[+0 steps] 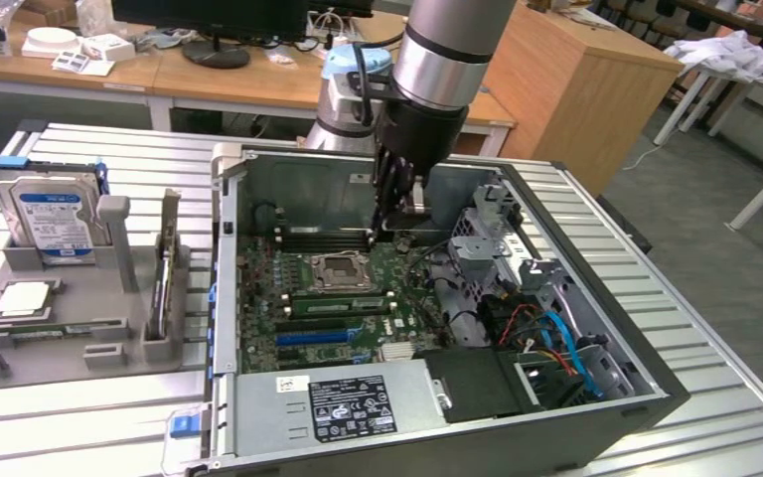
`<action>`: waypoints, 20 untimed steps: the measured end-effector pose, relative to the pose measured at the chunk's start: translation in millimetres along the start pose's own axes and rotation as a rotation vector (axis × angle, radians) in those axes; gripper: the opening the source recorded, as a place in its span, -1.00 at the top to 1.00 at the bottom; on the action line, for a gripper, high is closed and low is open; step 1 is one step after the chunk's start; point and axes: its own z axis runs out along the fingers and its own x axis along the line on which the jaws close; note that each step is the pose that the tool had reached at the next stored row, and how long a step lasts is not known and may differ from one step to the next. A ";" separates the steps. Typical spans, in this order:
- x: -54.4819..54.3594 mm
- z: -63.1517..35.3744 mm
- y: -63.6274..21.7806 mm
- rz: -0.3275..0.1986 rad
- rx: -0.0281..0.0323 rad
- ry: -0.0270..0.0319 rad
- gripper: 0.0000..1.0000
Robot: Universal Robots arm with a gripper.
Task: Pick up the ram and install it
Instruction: 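Press down the ram until it locks into place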
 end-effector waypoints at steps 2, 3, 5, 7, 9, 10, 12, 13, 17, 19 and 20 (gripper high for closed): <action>0.0 -0.1 0.0 0.000 0.0000 0.0001 0.50; 0.0 -0.1 0.0 0.000 -0.0001 0.0001 0.50; 0.0 -0.1 0.0 0.000 -0.0001 0.0001 0.50; 0.0 -0.1 0.0 0.000 0.0000 0.0001 0.50; 0.0 -0.1 0.0 0.000 -0.0001 0.0001 0.50; 0.0 -0.1 0.0 0.000 -0.0001 0.0002 0.50; 0.0 -0.1 0.0 0.000 -0.0001 0.0002 0.53; 0.0 -0.1 0.0 0.000 0.0000 0.0001 0.53; 0.0 -0.1 0.0 0.000 -0.0001 0.0001 0.79; 0.0 -0.1 0.0 0.000 -0.0001 0.0002 0.79; 0.0 -0.1 0.0 0.000 -0.0001 0.0001 0.79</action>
